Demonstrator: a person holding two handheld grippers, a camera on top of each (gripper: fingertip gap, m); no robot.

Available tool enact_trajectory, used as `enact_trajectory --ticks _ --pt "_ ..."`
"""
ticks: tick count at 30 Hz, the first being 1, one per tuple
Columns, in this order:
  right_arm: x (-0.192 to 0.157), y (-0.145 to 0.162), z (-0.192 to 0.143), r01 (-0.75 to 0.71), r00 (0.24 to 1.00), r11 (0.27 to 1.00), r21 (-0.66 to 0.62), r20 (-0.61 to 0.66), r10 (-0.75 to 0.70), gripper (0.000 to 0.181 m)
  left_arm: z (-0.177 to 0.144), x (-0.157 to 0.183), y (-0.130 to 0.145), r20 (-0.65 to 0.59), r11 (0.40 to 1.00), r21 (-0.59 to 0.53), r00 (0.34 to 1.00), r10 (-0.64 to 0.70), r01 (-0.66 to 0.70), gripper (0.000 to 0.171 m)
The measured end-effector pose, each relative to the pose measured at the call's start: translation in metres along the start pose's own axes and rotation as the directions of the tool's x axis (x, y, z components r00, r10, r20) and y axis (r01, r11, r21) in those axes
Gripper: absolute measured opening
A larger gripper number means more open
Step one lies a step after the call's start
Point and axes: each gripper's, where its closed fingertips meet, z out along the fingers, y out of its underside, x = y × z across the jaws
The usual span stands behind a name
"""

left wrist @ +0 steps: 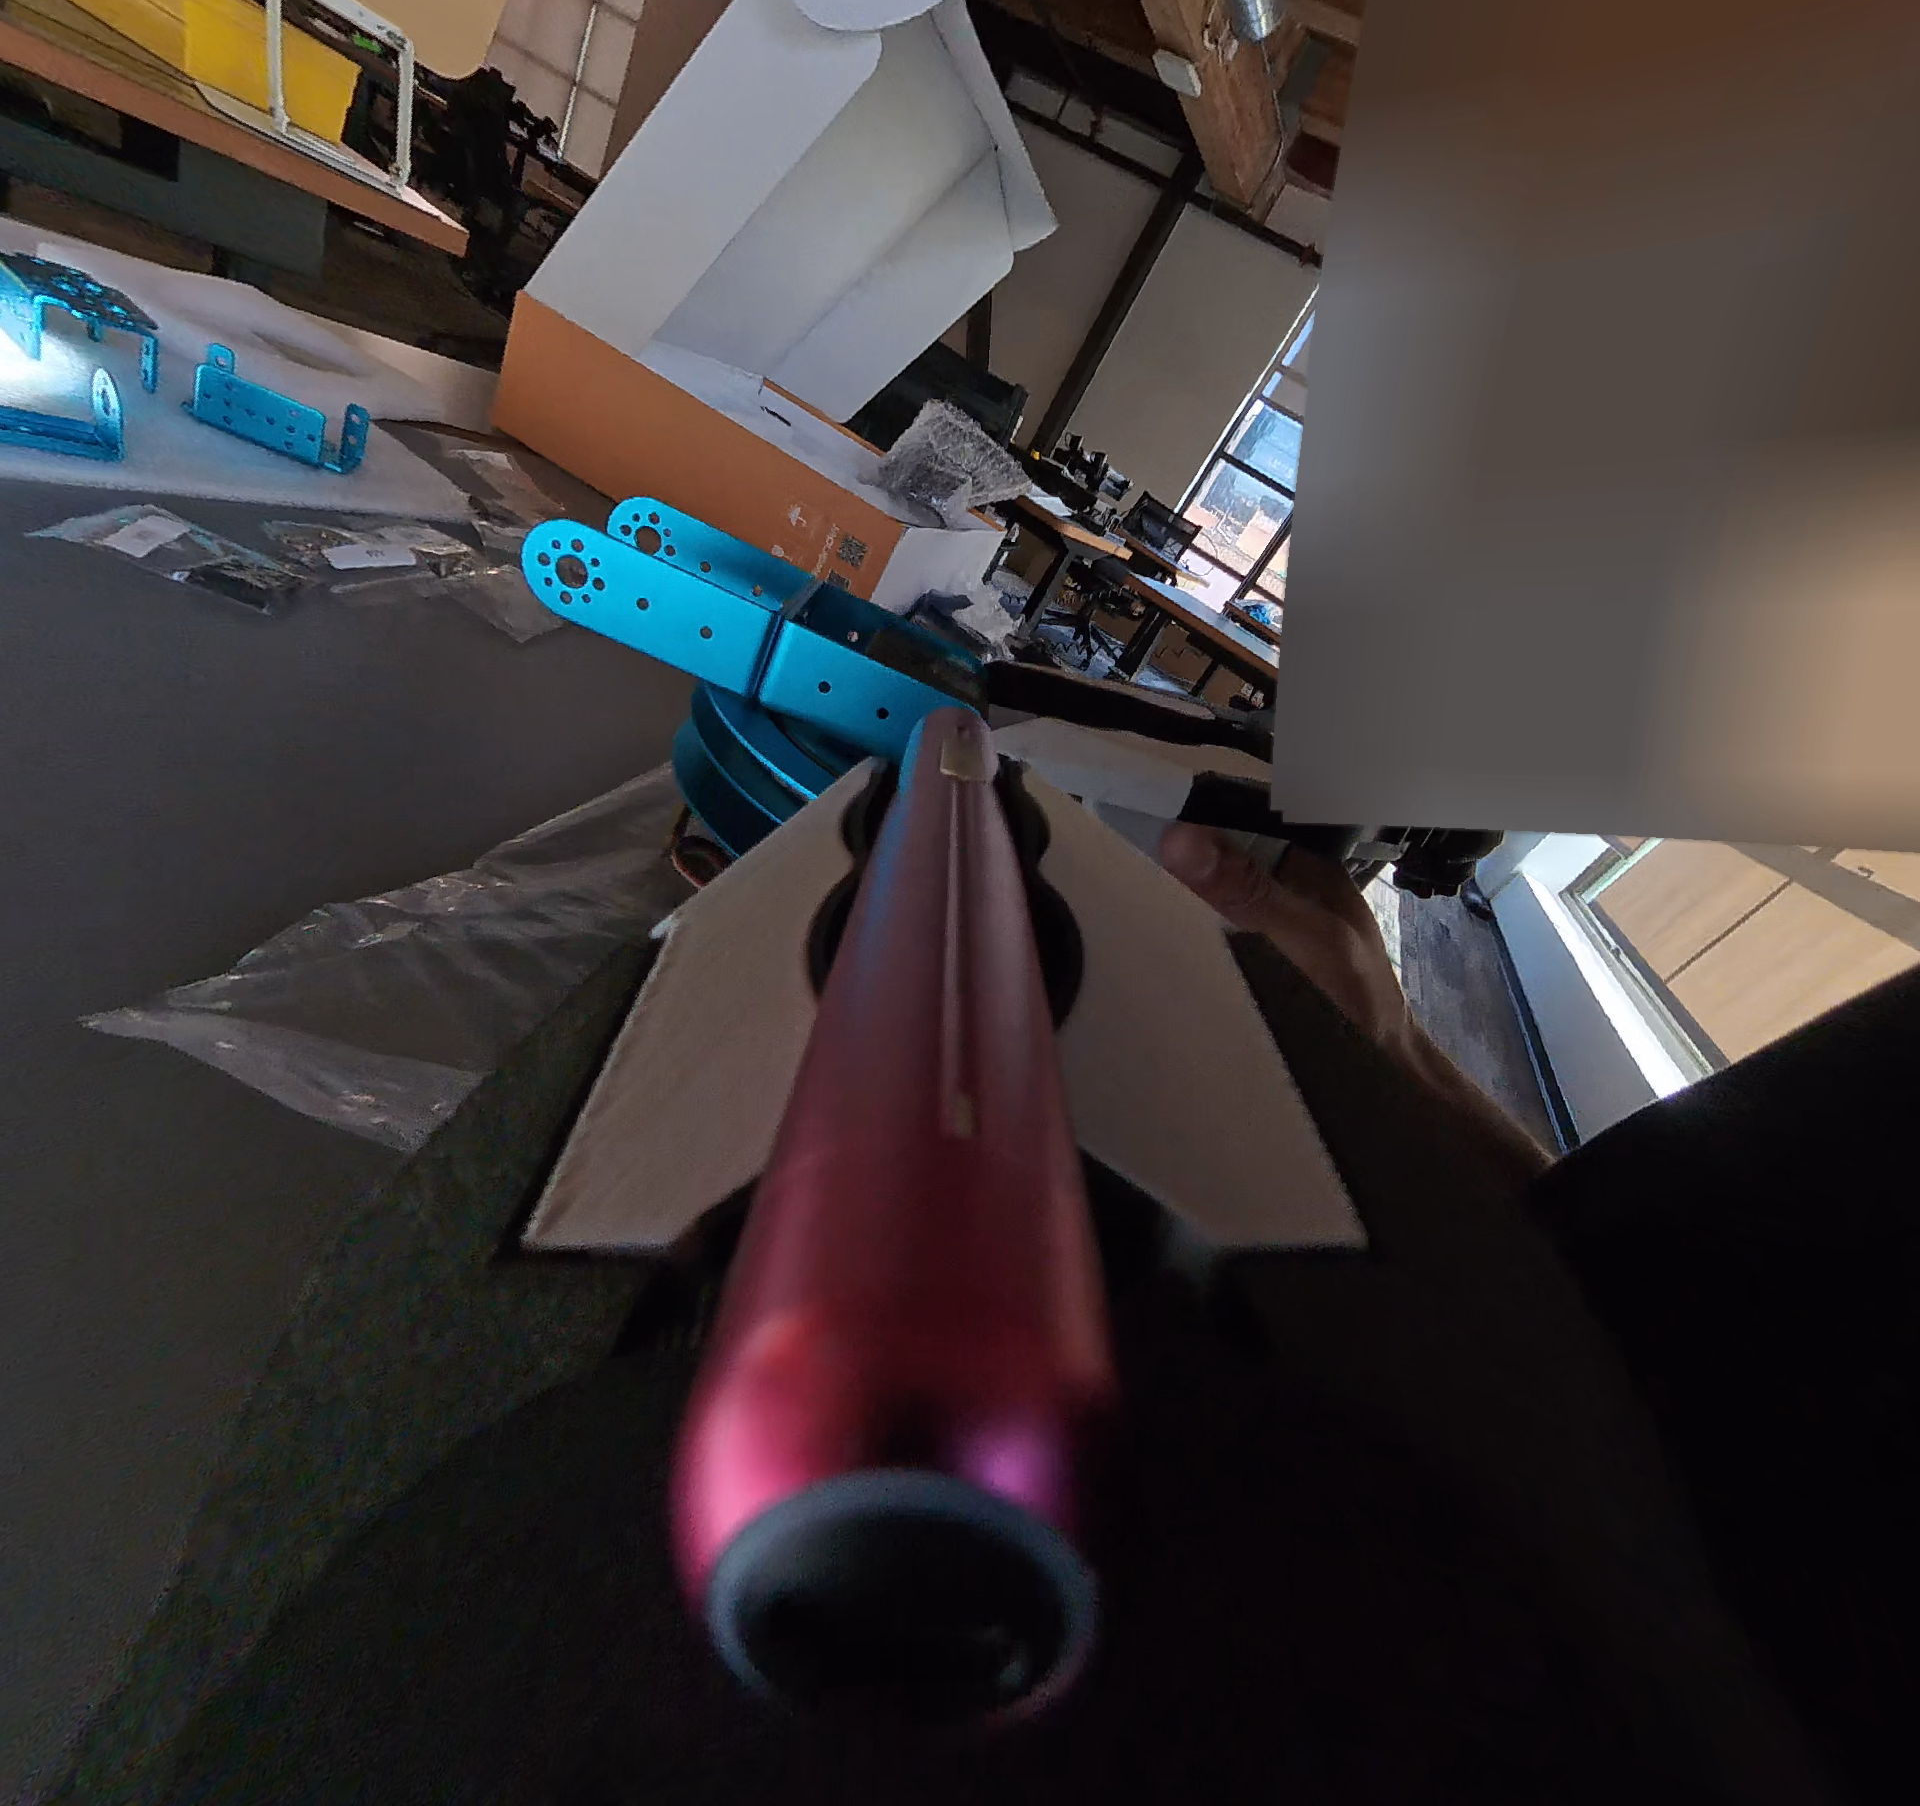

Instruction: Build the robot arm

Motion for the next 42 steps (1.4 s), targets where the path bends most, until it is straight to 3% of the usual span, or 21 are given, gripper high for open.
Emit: enact_trajectory --ticks 7,15,30,33,35,36,38,42 --pt "-0.001 0.000 0.000 -0.001 1.000 1.000 -0.004 0.003 0.001 0.058 0.000 0.002 0.001 0.026 0.999 0.003 0.999 0.048 -0.048 0.021" --pt "-0.002 0.000 0.000 -0.005 1.000 1.000 -0.010 0.008 0.005 0.059 -0.002 0.000 0.003 0.024 0.999 0.019 0.999 -0.049 0.048 0.021" --pt "-0.001 0.002 -0.006 -0.068 0.992 0.998 -0.008 0.106 0.068 0.060 -0.002 0.000 0.002 0.016 0.999 0.003 0.999 -0.043 0.043 0.022" --pt "0.006 -0.010 -0.015 0.038 0.998 0.998 0.045 0.053 -0.041 0.063 -0.002 0.000 0.002 0.014 0.999 0.001 0.999 -0.041 0.041 0.021" --pt "-0.007 -0.022 -0.024 0.192 0.978 0.978 0.087 0.067 -0.198 0.056 -0.002 0.000 0.002 0.015 0.999 -0.001 0.999 -0.040 0.040 0.021" --pt "-0.021 -0.023 -0.027 0.273 0.954 0.959 0.082 0.109 -0.280 0.048 -0.002 0.001 0.002 0.016 0.999 -0.001 0.999 -0.038 0.038 0.021" --pt "-0.053 -0.019 -0.027 0.417 0.880 0.906 0.066 0.220 -0.421 0.050 -0.002 0.001 0.002 0.020 0.999 -0.001 0.999 -0.034 0.034 0.021" --pt "-0.078 -0.014 -0.010 0.616 0.748 0.783 0.086 0.247 -0.616 0.050 -0.001 0.002 0.002 0.024 1.000 -0.002 0.999 -0.030 0.030 0.021"
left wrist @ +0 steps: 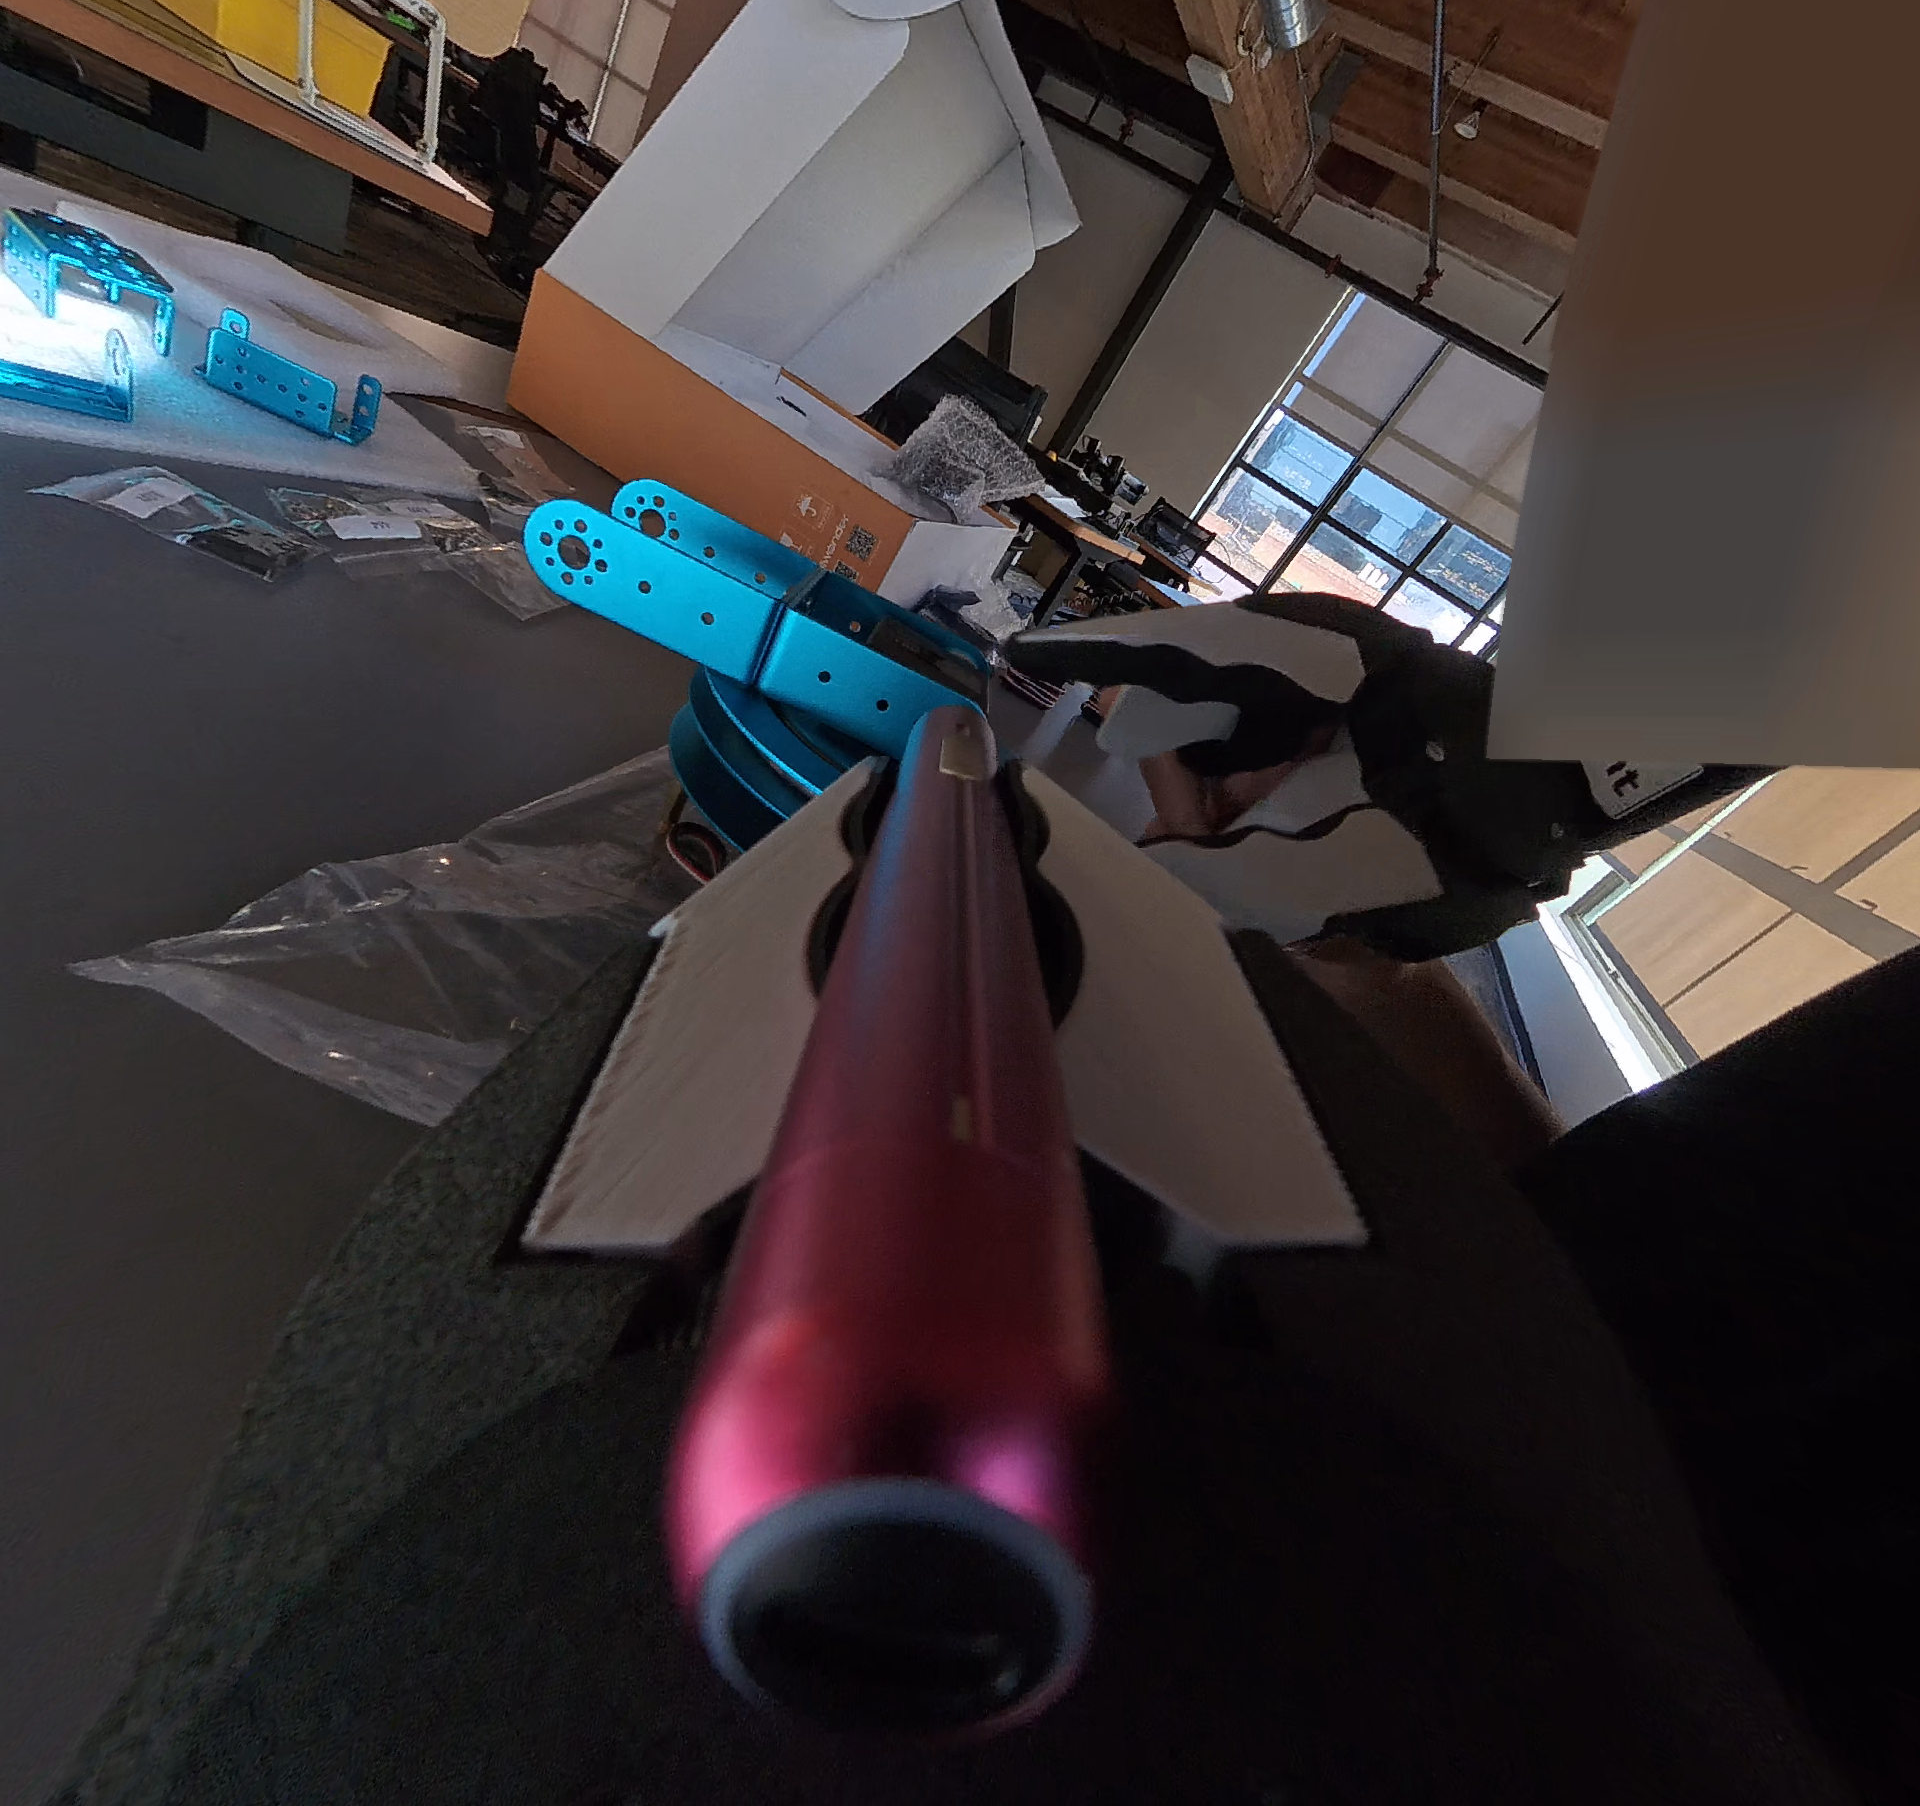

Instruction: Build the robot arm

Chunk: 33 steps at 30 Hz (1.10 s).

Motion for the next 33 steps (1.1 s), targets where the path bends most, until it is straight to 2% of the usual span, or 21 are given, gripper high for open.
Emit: enact_trajectory --ticks 4,6,9,10,19,27,33 --pt "-0.003 0.005 0.019 0.137 0.990 0.989 -0.048 0.032 -0.135 0.052 0.000 0.000 0.000 0.003 1.000 -0.001 1.000 0.003 -0.003 0.021" --pt "-0.007 0.004 0.024 0.205 0.978 0.978 -0.048 0.036 -0.203 0.042 0.000 0.001 0.000 0.004 1.000 -0.001 1.000 0.003 -0.003 0.021" --pt "-0.001 0.003 0.025 0.279 0.959 0.958 -0.061 -0.036 -0.282 0.024 0.001 0.001 0.000 0.001 1.000 -0.001 1.000 0.001 -0.001 0.021" --pt "-0.001 0.004 0.025 0.296 0.953 0.953 -0.063 -0.041 -0.299 0.024 0.001 0.002 0.001 0.000 1.000 -0.004 1.000 -0.001 0.001 0.021" --pt "0.001 0.003 0.023 0.282 0.956 0.958 -0.052 -0.064 -0.285 0.023 -0.003 0.005 -0.001 -0.015 0.999 -0.033 1.000 0.027 -0.027 0.025" --pt "0.000 0.004 0.022 0.293 0.954 0.955 -0.042 -0.061 -0.295 0.024 -0.033 0.001 -0.007 0.025 0.994 -0.060 0.996 0.088 -0.086 0.028" --pt "-0.003 0.007 0.021 0.319 0.945 0.946 -0.049 -0.058 -0.322 0.024 -0.055 0.002 -0.004 0.049 0.985 -0.093 0.988 0.148 -0.142 0.024"
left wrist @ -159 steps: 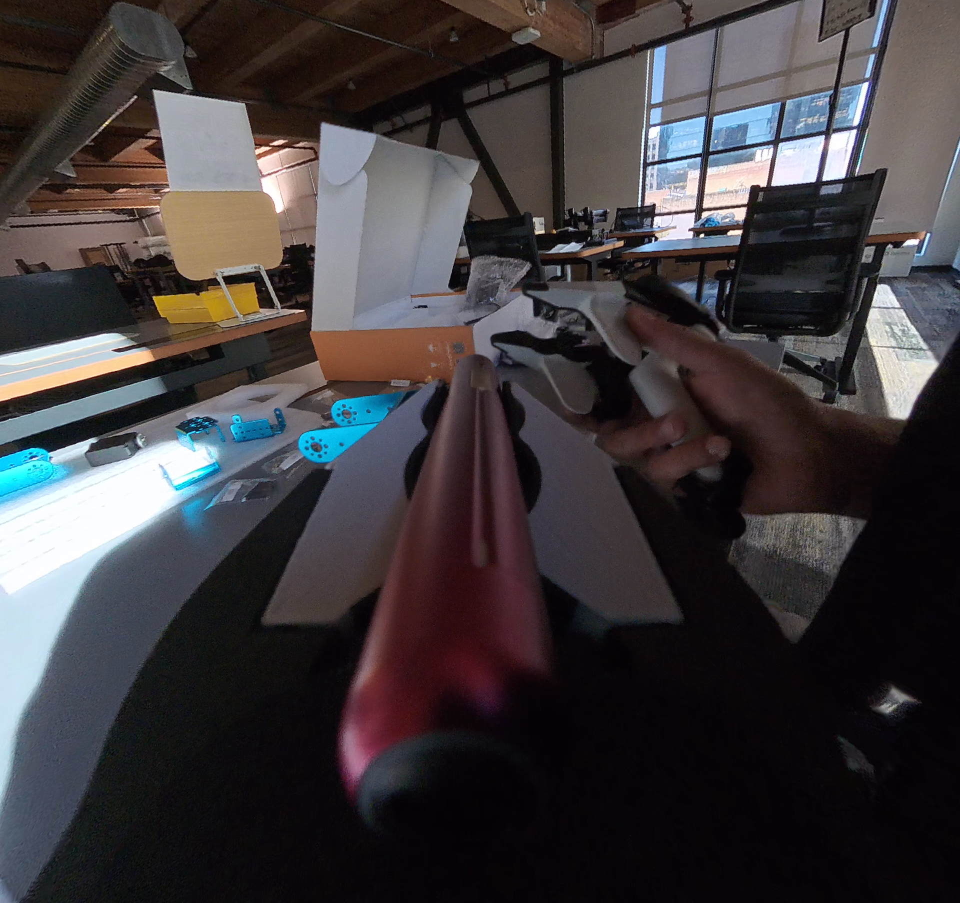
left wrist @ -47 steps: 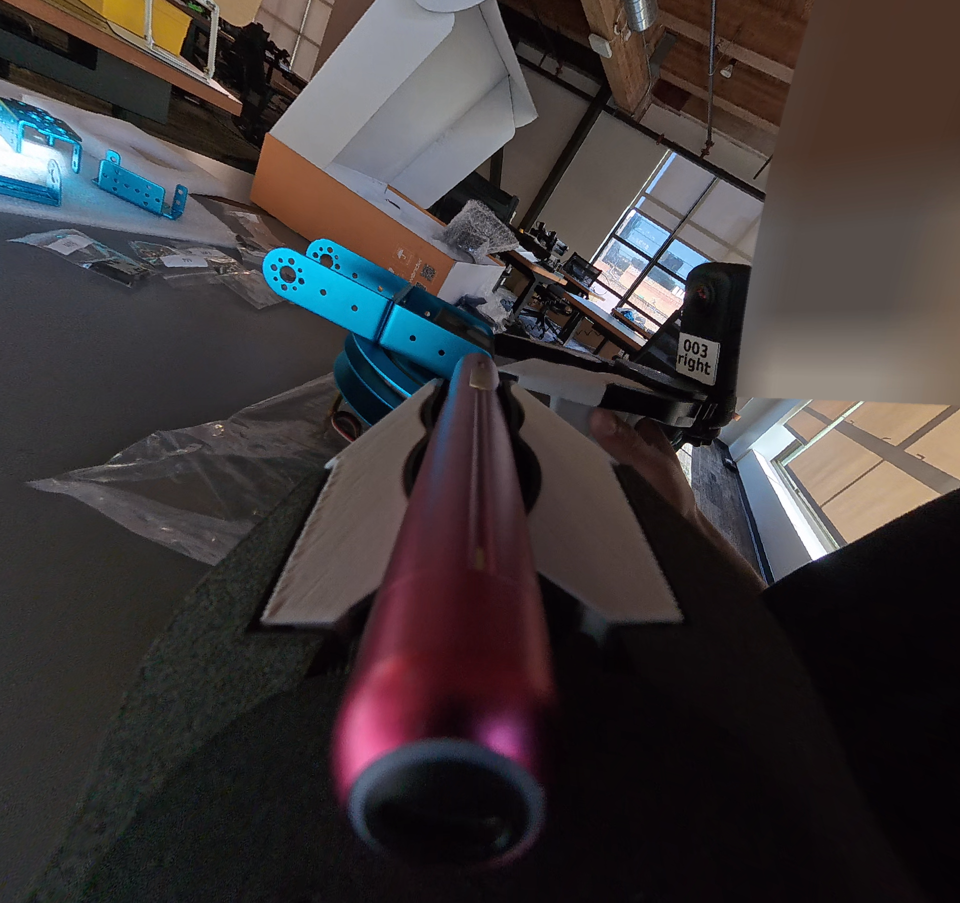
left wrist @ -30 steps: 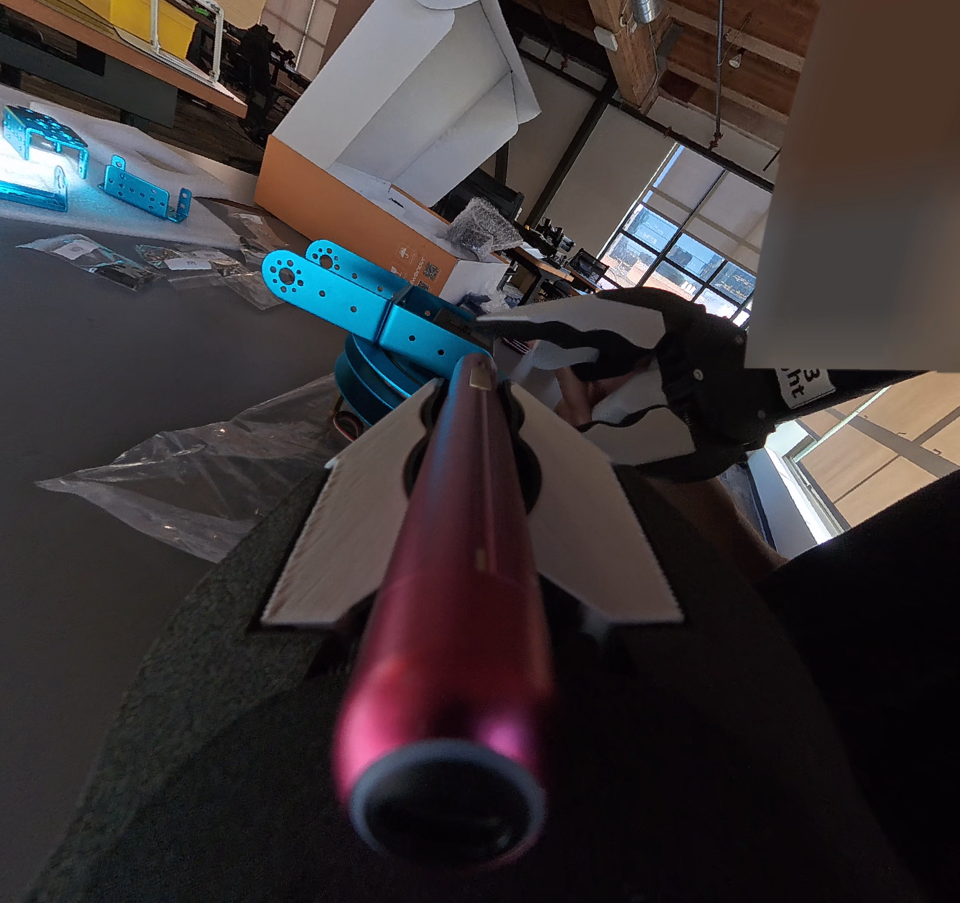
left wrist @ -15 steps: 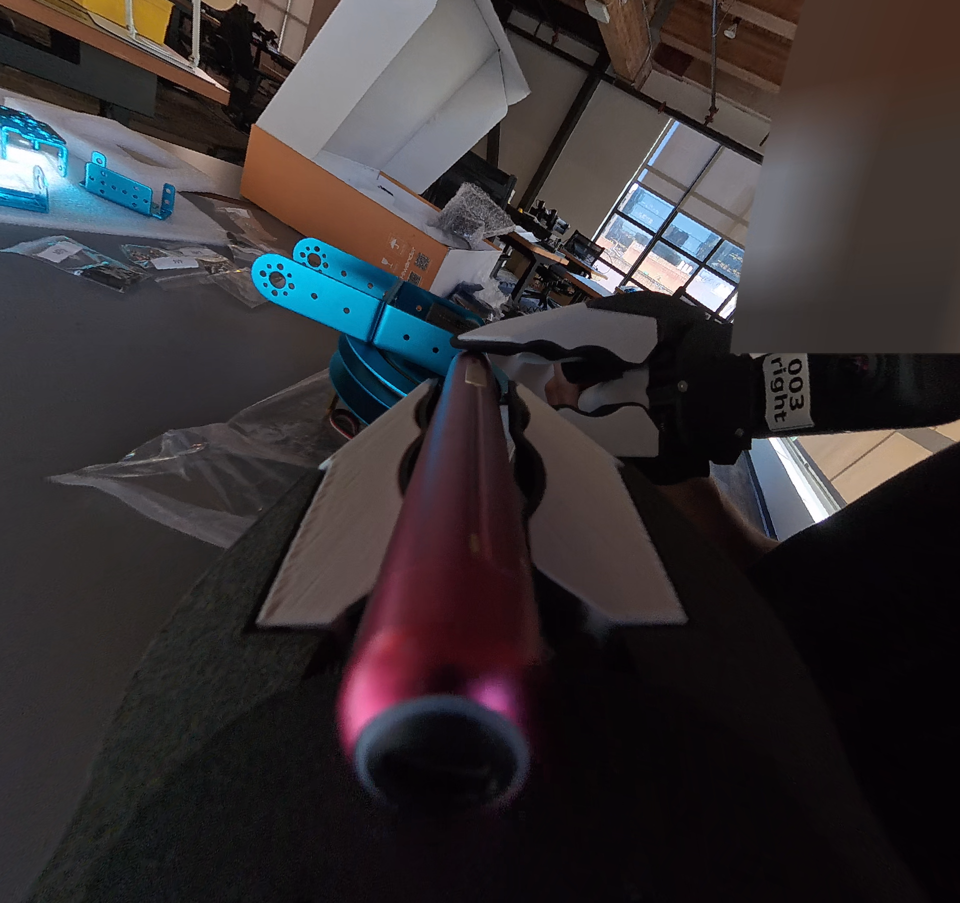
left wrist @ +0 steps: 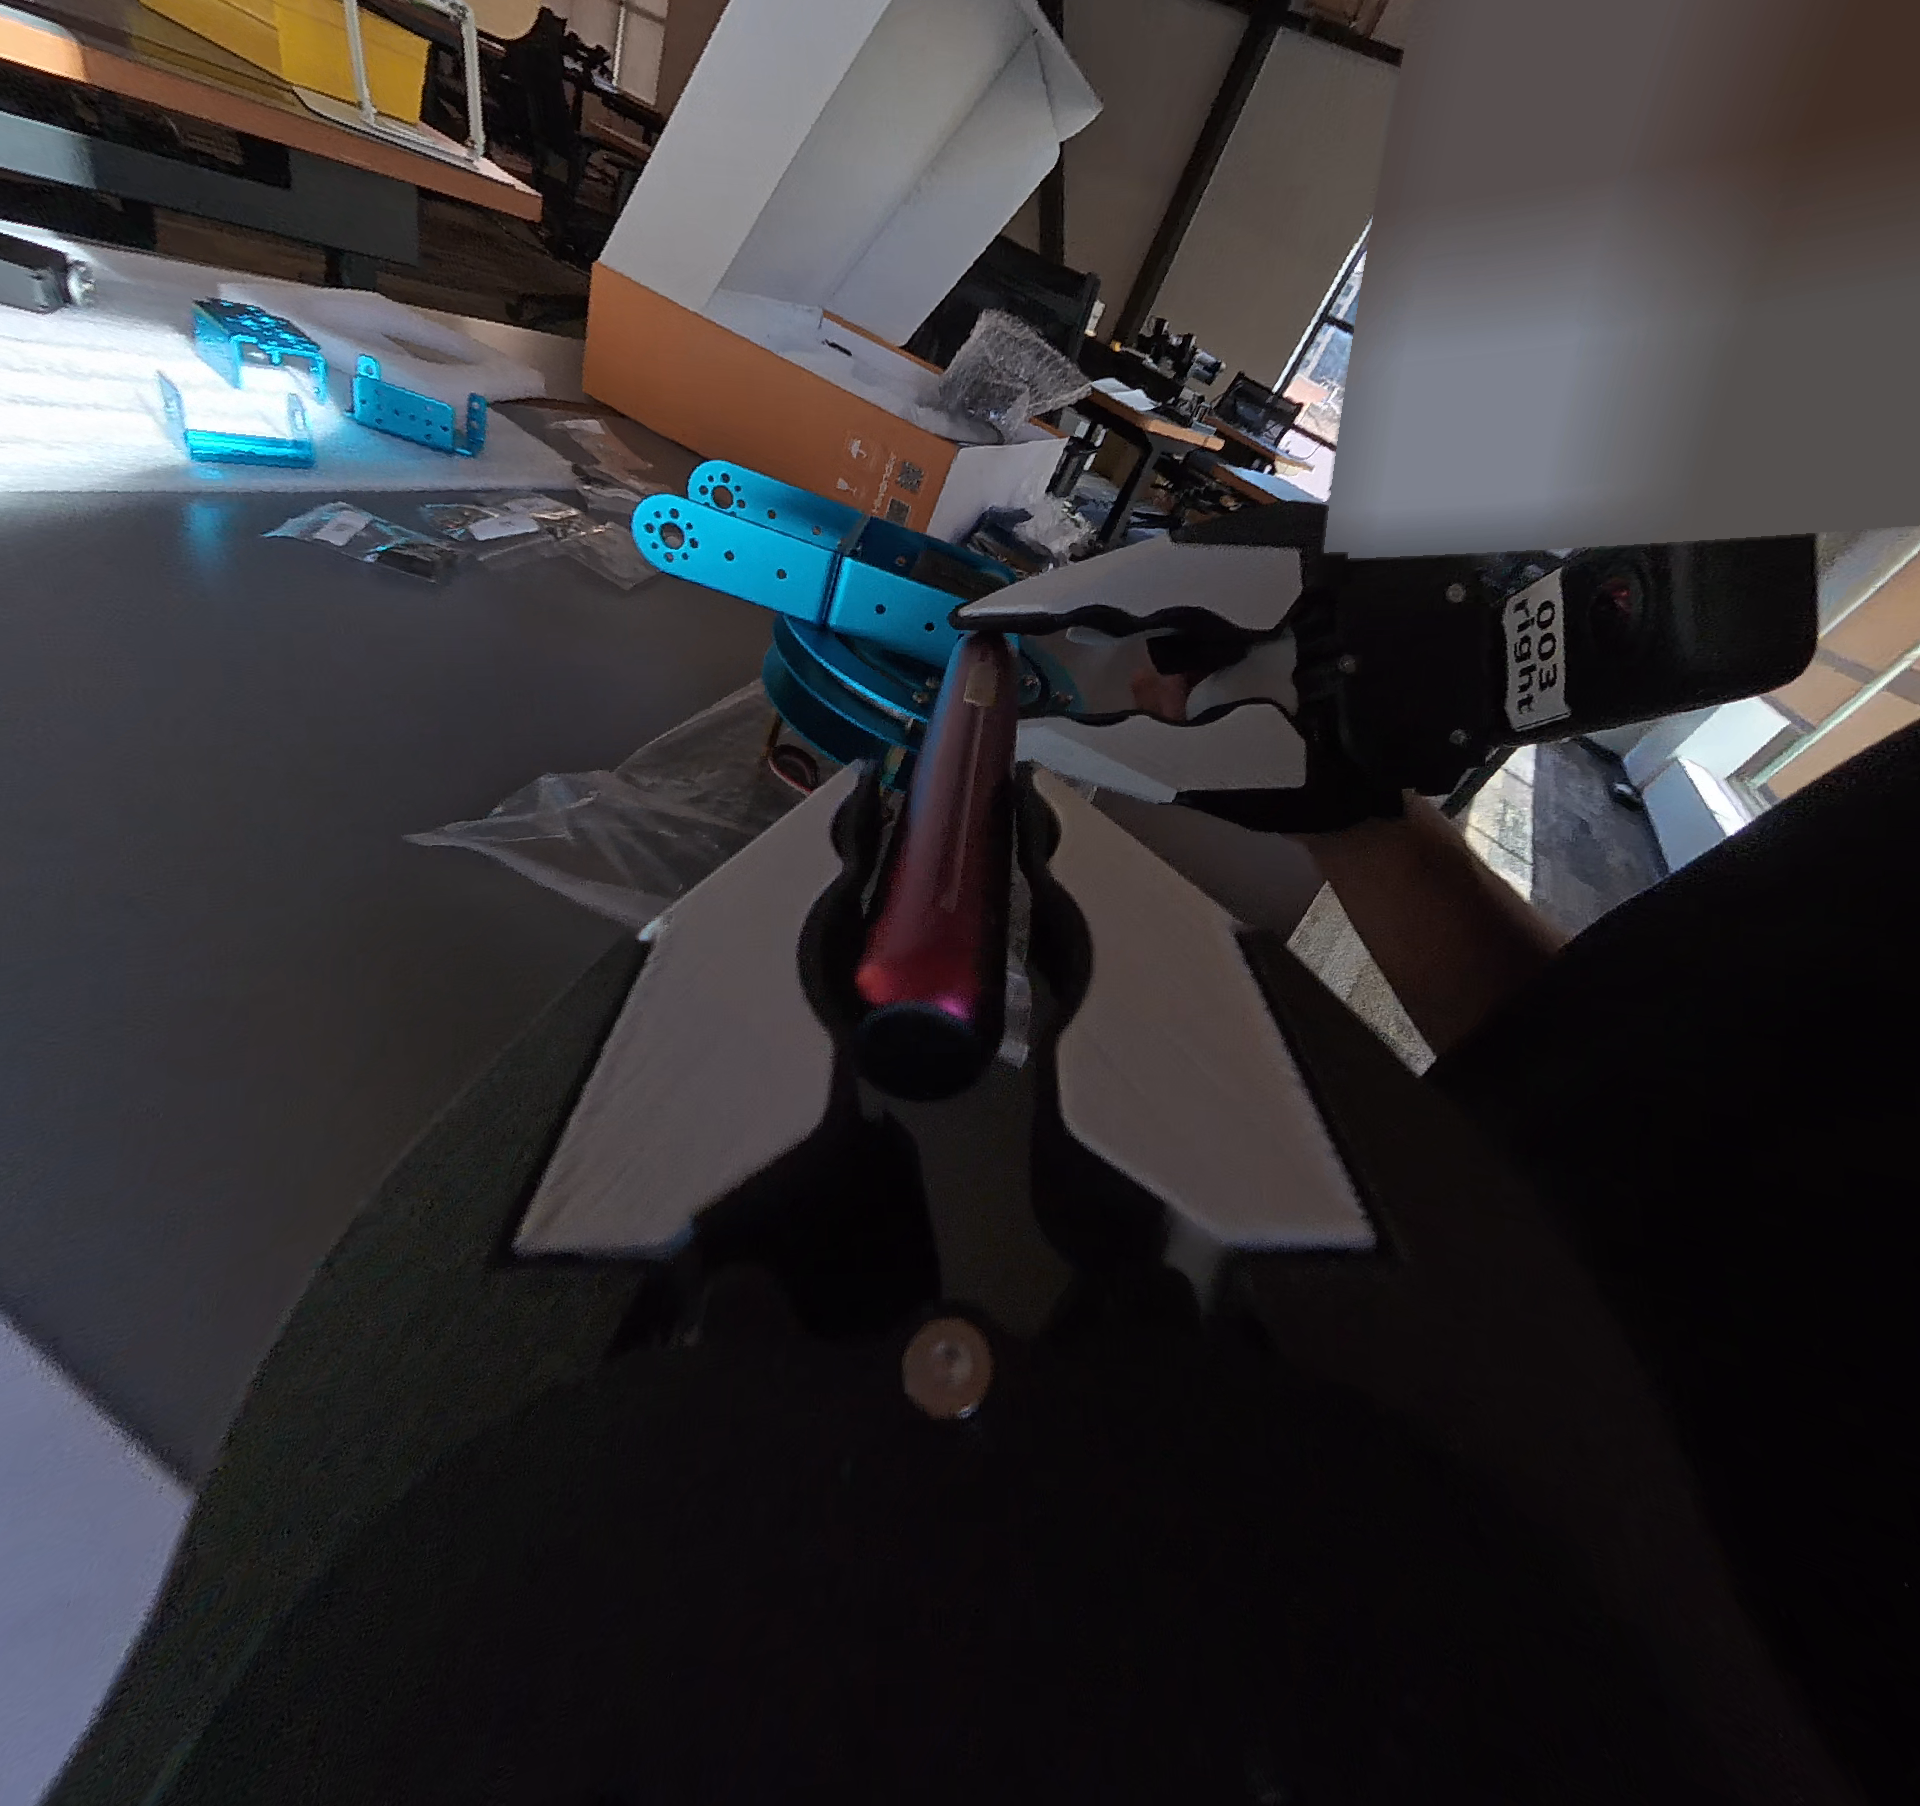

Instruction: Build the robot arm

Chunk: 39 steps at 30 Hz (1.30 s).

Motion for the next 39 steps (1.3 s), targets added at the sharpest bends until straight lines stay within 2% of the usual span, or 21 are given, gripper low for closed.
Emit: enact_trajectory --ticks 7,12,17,19,21,25,29,35,39 --pt "-0.002 0.002 0.000 0.002 1.000 1.000 -0.008 -0.007 -0.002 0.025 -0.002 0.000 0.017 0.011 0.991 -0.113 0.997 0.078 -0.076 0.025" --pt "0.000 0.002 -0.001 -0.026 1.000 1.000 -0.010 -0.016 0.025 0.026 -0.001 0.007 0.015 -0.008 0.980 -0.126 0.988 0.154 -0.154 0.019" --pt "0.001 0.004 -0.003 -0.126 0.992 0.992 -0.008 -0.021 0.126 0.027 0.000 0.007 0.015 -0.015 0.982 -0.129 0.991 0.135 -0.136 0.018" --pt "-0.002 0.004 -0.005 -0.154 0.988 0.988 -0.004 -0.005 0.154 0.039 0.000 0.006 0.016 -0.017 0.983 -0.131 0.992 0.128 -0.130 0.019" --pt "-0.006 0.000 -0.008 -0.164 0.987 0.987 0.006 0.006 0.164 0.044 0.001 0.006 0.015 -0.016 0.983 -0.132 0.992 0.128 -0.129 0.018" --pt "-0.010 -0.019 -0.015 -0.093 0.996 0.994 0.059 -0.010 0.094 0.034 0.001 0.007 0.015 -0.016 0.983 -0.136 0.992 0.123 -0.124 0.019" --pt "-0.012 -0.031 -0.012 -0.012 0.999 0.998 0.063 0.035 0.010 0.026 0.001 0.007 0.015 -0.015 0.981 -0.140 0.991 0.134 -0.134 0.019" --pt "-0.015 -0.028 -0.003 0.139 0.988 0.990 0.017 0.067 -0.140 0.022 0.000 0.007 0.014 -0.013 0.979 -0.151 0.990 0.139 -0.139 0.019" --pt "-0.015 -0.028 -0.002 0.195 0.980 0.981 0.017 0.045 -0.195 0.020 0.000 0.007 0.013 -0.010 0.979 -0.153 0.991 0.135 -0.135 0.019"
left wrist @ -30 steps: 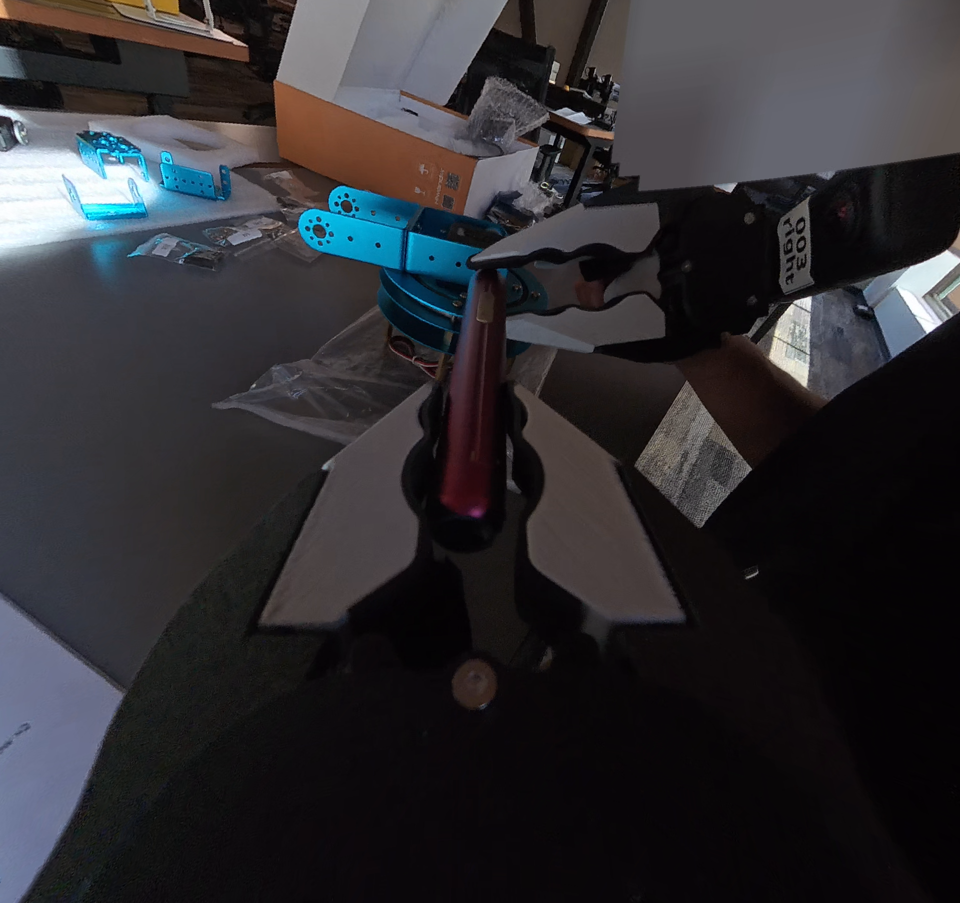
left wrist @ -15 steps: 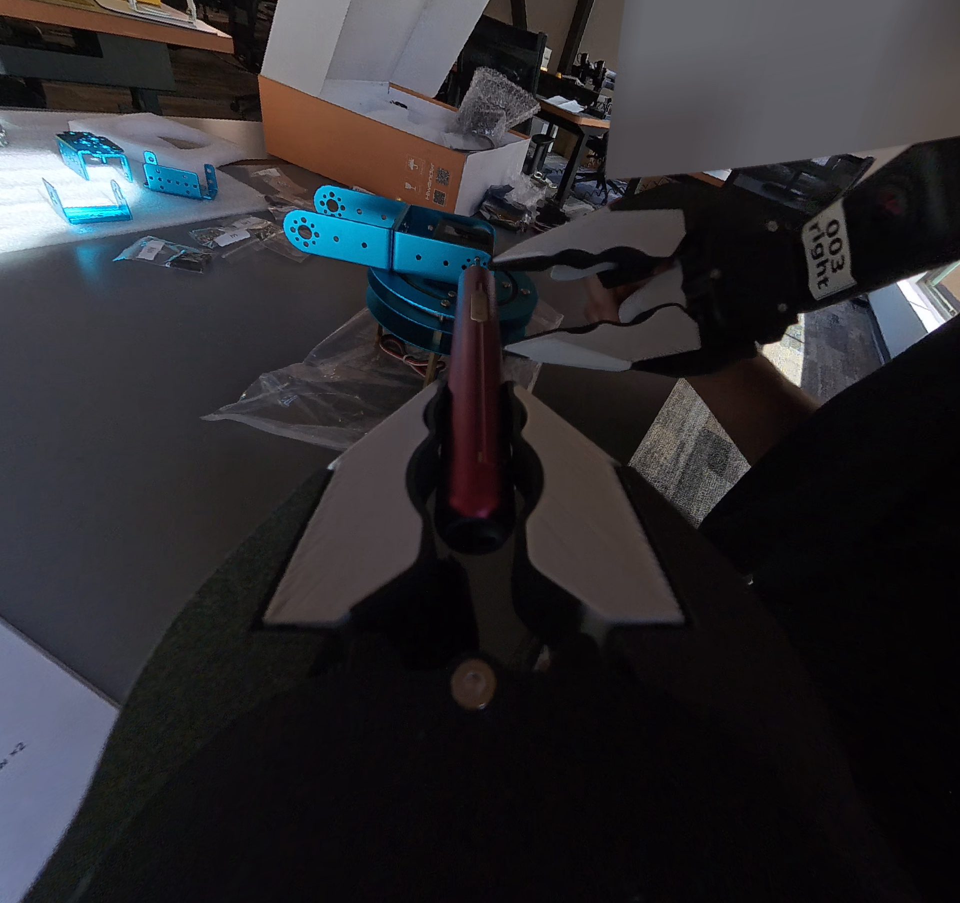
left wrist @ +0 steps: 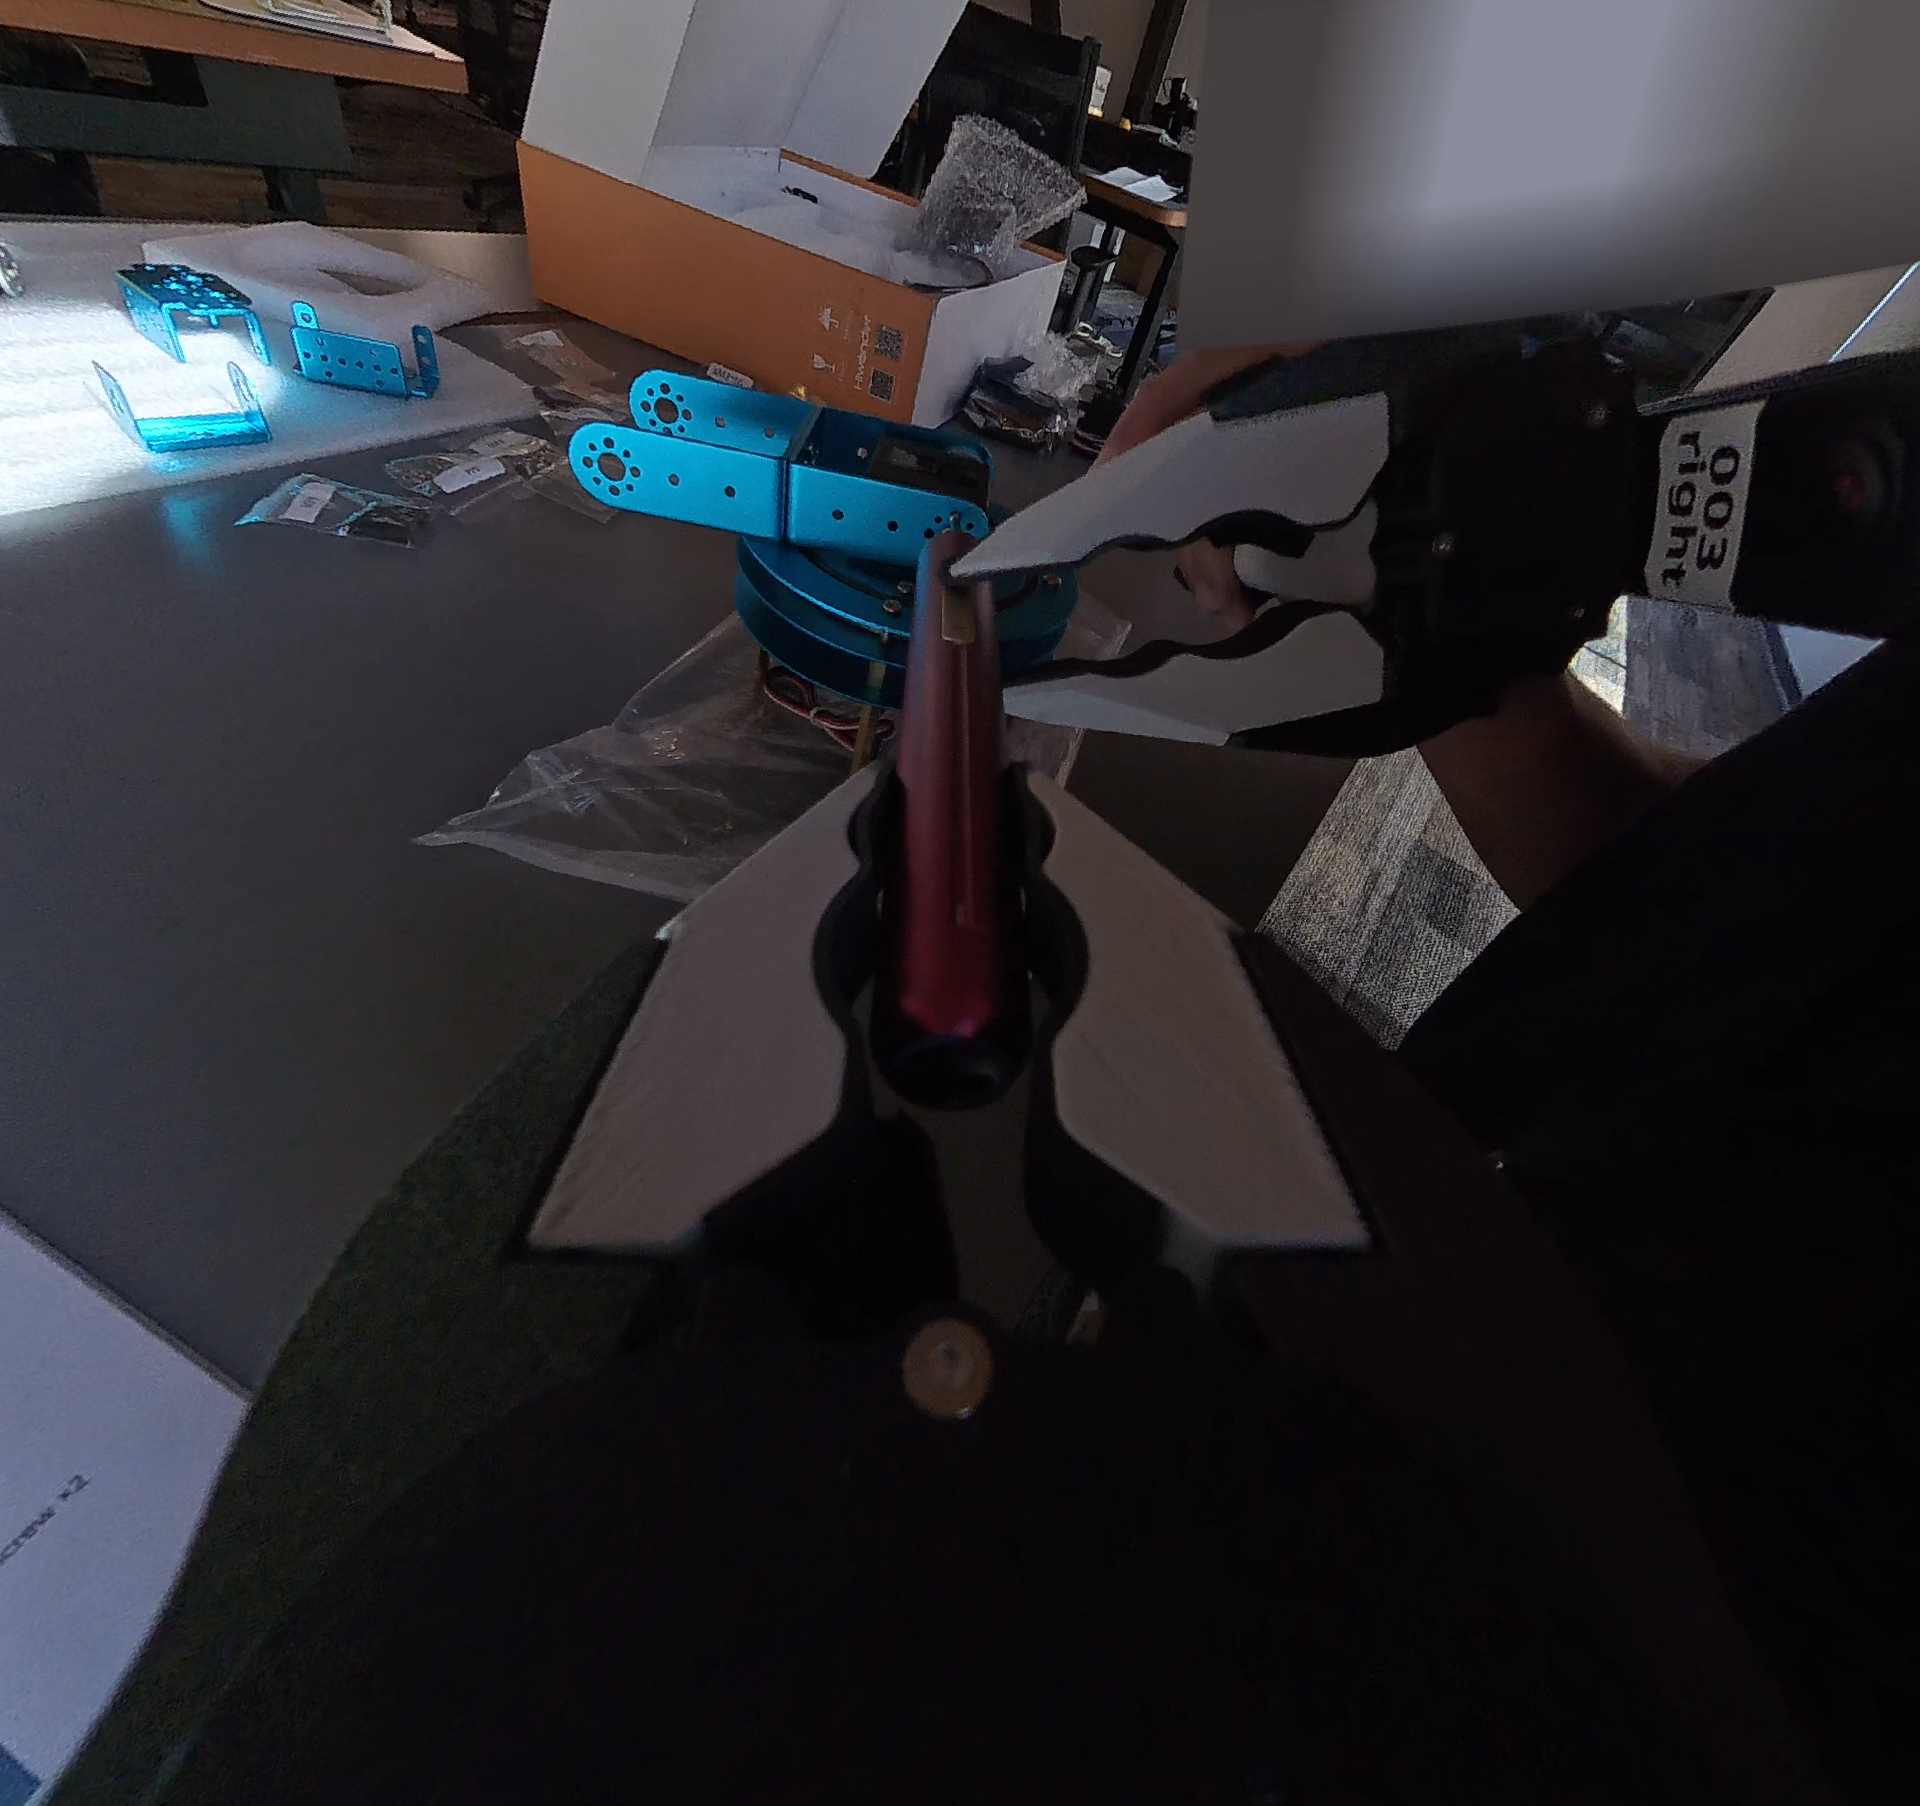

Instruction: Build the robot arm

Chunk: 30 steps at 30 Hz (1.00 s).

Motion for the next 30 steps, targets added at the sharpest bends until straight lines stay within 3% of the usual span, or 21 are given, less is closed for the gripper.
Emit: enact_trajectory --ticks 30 --pt "0.0001 0.0009 -0.0010 -0.013 1.000 1.000 -0.001 0.009 0.013 0.018 0.0007 0.0004 -0.0019 0.010 1.000 0.002 1.000 -0.007 0.007 0.018"
